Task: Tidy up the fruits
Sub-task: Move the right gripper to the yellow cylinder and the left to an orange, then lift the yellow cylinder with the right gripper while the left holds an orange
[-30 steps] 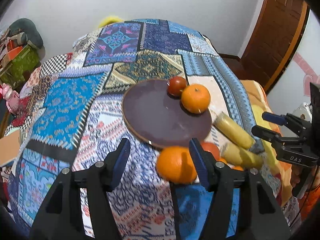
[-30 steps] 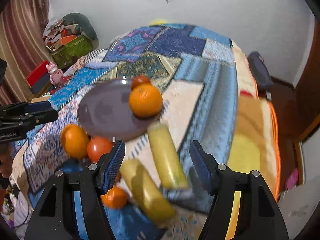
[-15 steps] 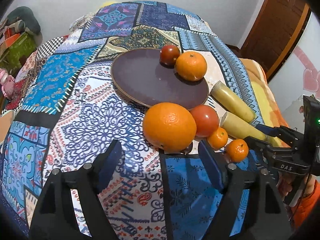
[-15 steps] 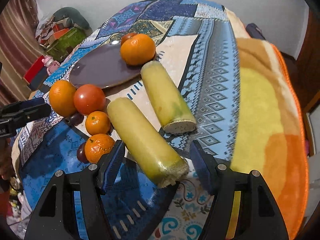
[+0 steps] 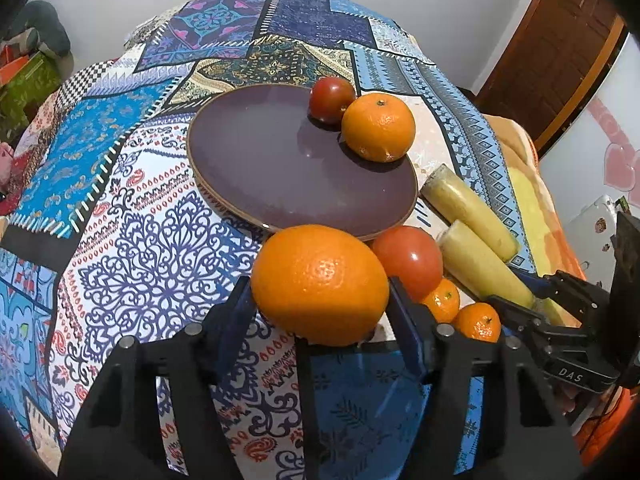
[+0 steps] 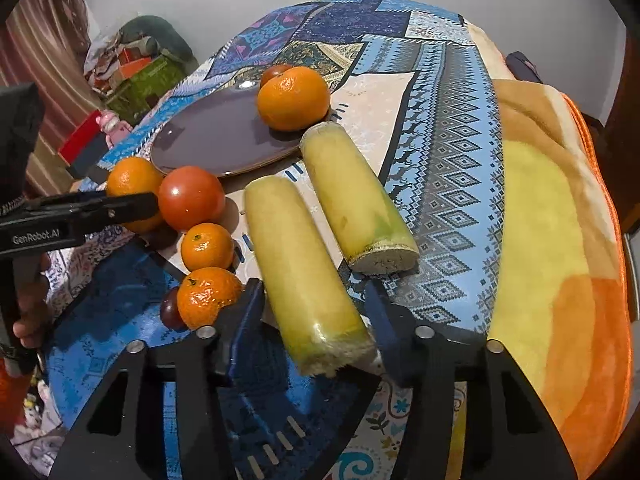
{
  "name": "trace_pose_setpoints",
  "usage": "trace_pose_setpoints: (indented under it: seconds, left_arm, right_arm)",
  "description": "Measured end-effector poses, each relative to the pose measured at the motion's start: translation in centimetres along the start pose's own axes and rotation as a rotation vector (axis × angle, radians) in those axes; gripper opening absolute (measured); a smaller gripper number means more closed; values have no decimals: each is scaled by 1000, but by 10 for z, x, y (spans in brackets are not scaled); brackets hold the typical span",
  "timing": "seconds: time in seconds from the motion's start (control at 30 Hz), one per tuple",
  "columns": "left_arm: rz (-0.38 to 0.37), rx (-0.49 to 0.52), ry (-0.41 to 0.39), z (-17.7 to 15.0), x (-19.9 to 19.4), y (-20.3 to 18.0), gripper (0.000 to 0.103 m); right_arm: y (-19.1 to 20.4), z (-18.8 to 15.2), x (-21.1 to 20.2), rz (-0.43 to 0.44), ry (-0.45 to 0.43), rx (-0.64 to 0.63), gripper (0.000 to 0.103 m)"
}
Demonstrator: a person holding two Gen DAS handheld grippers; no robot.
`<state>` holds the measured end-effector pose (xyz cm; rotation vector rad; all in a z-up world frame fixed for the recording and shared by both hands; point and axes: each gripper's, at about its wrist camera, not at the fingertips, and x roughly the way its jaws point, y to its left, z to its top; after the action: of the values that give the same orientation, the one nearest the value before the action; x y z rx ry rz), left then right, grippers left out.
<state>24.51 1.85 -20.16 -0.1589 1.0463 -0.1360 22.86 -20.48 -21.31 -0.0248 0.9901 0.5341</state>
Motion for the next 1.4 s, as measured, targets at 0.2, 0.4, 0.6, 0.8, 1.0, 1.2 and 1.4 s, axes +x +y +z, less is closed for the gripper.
trace_pose_setpoints:
  seconds: [0.2, 0.4, 0.6, 0.8, 1.0, 1.2, 1.4]
  left_arm:
    - [-13, -20, -4, -11, -12, 5, 63]
    - [27, -5, -15, -31, -28, 8, 63]
    - [5, -64, -14, -41, -36, 25, 63]
    - [14, -62, -25, -38, -31, 23, 63]
    - [24, -66, -45, -29, -28, 22, 63]
    - [29, -52, -54, -24, -33, 19, 62]
    - [22, -54, -94, -13, -49, 21, 62]
  right_arm:
    - [5, -5, -7, 27, 8, 9, 35]
    - [10, -7, -9, 44, 31, 14, 35]
    - [7, 13, 7, 41, 48, 24, 36]
    - [11, 22, 19, 30, 54, -8, 35]
    - [14, 20, 16, 7, 27, -32, 35]
    - [17, 29, -2, 18, -26, -38, 35]
    - [29, 50, -17, 11, -90, -84, 35]
